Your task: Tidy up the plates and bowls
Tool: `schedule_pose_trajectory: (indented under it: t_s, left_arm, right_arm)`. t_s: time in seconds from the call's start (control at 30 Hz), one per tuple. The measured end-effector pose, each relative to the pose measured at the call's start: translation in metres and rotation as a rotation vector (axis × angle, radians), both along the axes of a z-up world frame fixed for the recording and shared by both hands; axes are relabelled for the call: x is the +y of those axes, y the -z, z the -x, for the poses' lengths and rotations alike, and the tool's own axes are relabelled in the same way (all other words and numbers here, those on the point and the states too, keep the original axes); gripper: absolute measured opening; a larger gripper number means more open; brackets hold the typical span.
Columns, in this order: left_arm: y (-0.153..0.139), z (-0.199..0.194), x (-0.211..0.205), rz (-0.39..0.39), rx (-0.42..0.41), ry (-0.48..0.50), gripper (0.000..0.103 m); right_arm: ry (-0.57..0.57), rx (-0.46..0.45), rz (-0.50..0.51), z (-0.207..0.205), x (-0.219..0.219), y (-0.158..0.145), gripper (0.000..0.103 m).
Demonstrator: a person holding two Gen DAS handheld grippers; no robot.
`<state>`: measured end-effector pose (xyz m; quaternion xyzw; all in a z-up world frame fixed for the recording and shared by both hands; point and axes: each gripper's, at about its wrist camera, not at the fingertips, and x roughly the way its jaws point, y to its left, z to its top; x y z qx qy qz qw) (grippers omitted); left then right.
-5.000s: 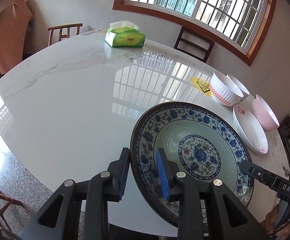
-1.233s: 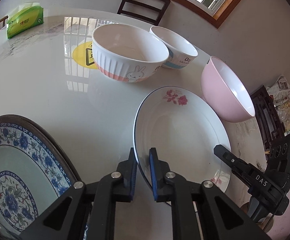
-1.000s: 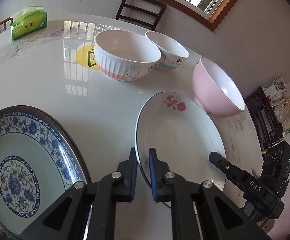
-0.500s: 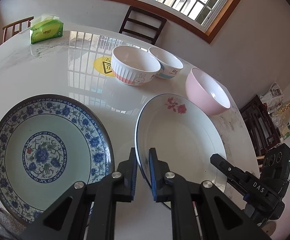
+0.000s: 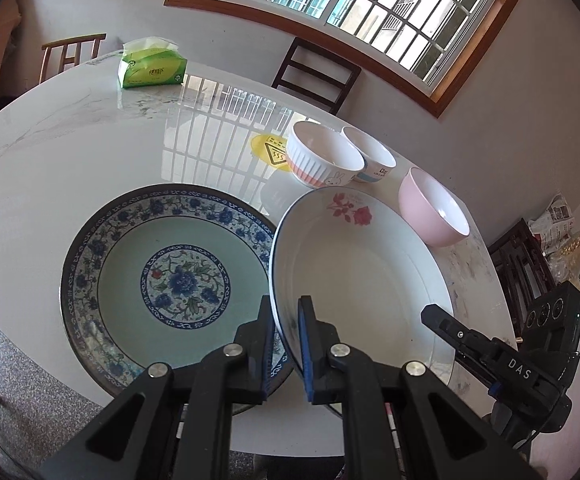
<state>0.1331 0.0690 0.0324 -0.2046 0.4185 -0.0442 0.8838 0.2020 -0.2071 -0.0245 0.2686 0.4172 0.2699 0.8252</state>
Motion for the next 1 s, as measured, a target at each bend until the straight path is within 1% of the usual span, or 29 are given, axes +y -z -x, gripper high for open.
schedule_pose_trajectory:
  t_s: [0.17, 0.4, 0.7, 1.0]
  left_arm:
    - [0.001, 0.015, 0.022, 0.001, 0.0, -0.037, 0.011]
    - [0.01, 0.027, 0.045, -0.012, 0.02, -0.08, 0.012]
    - [0.021, 0.026, 0.068, -0.03, 0.034, -0.125, 0.012]
    - [0.032, 0.02, 0.081, -0.025, 0.056, -0.142, 0.012]
  right_arm:
    - [-0.041, -0.005, 0.016, 0.0, 0.023, -0.003, 0.015]
    - [-0.09, 0.002, 0.045, 0.001, 0.053, -0.001, 0.015]
    - [-0.139, 0.02, 0.084, 0.001, 0.084, 0.008, 0.016]
    - [-0.158, 0.033, 0.115, 0.0, 0.1, 0.014, 0.016]
